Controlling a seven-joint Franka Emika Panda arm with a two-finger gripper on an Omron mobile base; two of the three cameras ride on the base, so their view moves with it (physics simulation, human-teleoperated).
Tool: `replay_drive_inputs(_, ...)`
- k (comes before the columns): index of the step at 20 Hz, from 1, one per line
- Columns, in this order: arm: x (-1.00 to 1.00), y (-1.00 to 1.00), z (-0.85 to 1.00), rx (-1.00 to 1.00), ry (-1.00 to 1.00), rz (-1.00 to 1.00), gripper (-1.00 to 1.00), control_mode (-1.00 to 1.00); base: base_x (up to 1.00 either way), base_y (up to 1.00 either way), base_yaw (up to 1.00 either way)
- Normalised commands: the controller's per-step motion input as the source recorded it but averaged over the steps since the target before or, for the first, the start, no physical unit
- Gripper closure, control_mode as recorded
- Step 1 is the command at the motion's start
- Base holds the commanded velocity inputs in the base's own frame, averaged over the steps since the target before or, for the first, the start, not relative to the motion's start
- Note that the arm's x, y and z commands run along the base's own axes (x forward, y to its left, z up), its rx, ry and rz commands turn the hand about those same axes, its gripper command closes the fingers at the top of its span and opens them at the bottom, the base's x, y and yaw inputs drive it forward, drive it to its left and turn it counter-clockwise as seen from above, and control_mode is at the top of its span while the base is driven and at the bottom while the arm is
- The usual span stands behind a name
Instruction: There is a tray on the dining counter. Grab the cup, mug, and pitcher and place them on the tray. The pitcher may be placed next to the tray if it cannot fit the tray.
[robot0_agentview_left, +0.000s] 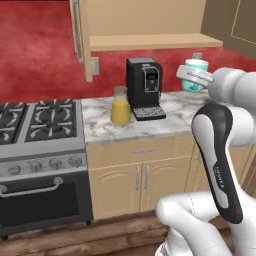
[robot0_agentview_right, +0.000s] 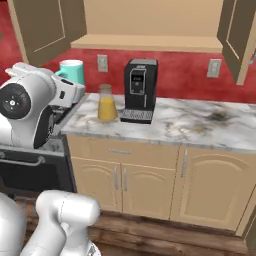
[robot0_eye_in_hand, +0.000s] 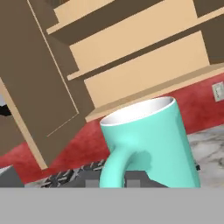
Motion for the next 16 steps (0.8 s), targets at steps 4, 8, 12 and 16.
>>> replay_drive_inputs(4,0.0,0.0,0.0,0.0,0.0,0.0,1.0,1.0,-0.89,0.0,0.58)
replay_drive_inputs(8,0.0,0.0,0.0,0.0,0.0,0.0,1.0,1.0,-0.72,0.13,0.8)
replay_drive_inputs(12,0.0,0.0,0.0,0.0,0.0,0.0,1.0,1.0,-0.78,0.39,0.85)
replay_drive_inputs(16,0.0,0.0,0.0,0.0,0.0,0.0,1.0,1.0,-0.69,0.42,0.86)
